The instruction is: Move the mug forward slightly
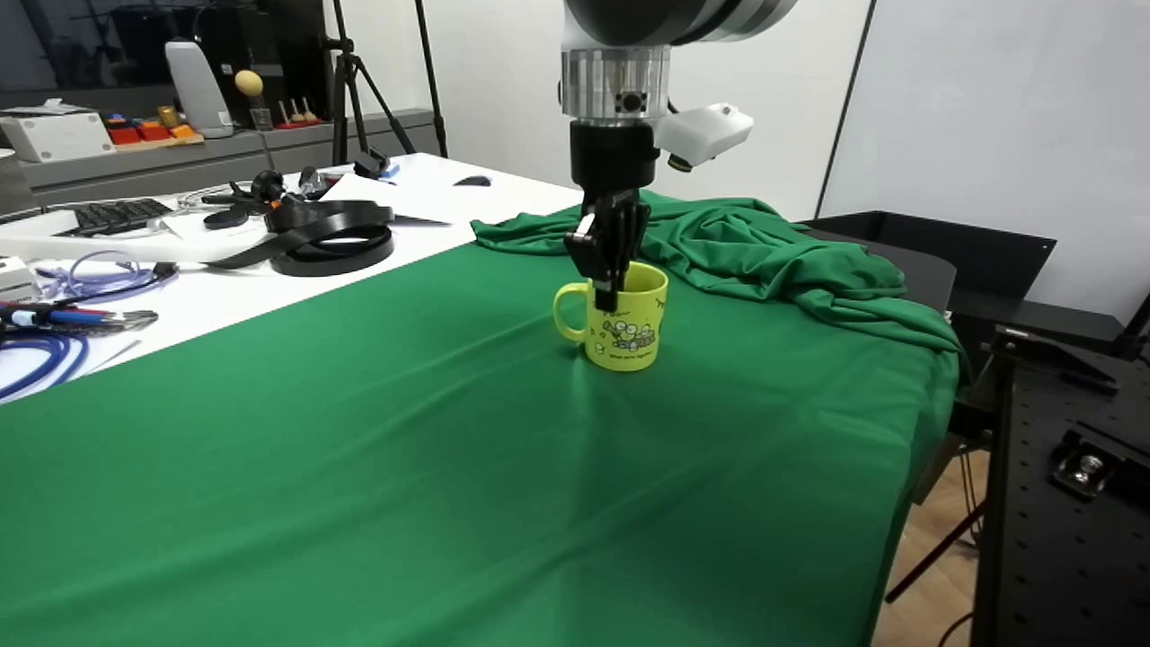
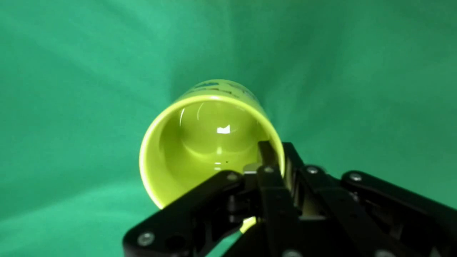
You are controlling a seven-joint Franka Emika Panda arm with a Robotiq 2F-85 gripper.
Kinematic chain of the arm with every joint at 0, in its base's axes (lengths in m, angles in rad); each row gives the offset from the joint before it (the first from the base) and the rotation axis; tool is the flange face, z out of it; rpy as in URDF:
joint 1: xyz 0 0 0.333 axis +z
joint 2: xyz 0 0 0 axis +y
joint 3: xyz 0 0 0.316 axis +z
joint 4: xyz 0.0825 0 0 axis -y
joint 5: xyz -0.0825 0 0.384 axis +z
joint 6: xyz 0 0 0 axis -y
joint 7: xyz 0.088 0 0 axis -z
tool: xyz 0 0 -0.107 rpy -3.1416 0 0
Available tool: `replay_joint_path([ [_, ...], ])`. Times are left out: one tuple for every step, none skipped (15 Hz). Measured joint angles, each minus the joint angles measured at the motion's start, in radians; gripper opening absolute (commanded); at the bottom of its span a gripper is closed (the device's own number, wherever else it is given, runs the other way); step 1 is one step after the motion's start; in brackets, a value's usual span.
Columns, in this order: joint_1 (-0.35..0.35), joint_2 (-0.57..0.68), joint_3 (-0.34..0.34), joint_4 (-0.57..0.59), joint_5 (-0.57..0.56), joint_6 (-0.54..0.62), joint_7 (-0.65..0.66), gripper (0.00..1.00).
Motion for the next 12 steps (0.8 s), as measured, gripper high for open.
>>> replay_joint_path([
  [0.003,0.0,0.0,0.0,-0.005,0.0,0.004,0.02],
  [0.007,-0.001,0.0,0.0,-0.013,0.0,0.007,0.02],
  [0.01,-0.002,-0.001,0.0,-0.024,0.0,0.011,0.02],
  [0.014,-0.004,-0.001,0.001,-0.035,0.0,0.012,0.02],
  [0.019,-0.006,-0.003,0.004,-0.05,0.0,0.016,0.02],
  [0.024,-0.009,-0.005,0.008,-0.068,-0.001,0.021,0.02],
  [0.029,-0.01,-0.007,0.017,-0.088,-0.005,0.027,0.02],
  [0.035,-0.011,-0.011,0.031,-0.107,-0.011,0.031,0.02],
  [0.039,-0.012,-0.013,0.048,-0.121,-0.025,0.031,0.02],
  [0.042,-0.013,-0.013,0.069,-0.127,-0.044,0.03,0.02],
  [0.045,-0.013,-0.012,0.091,-0.131,-0.063,0.029,0.02],
  [0.048,-0.013,-0.01,0.112,-0.133,-0.081,0.027,0.02],
])
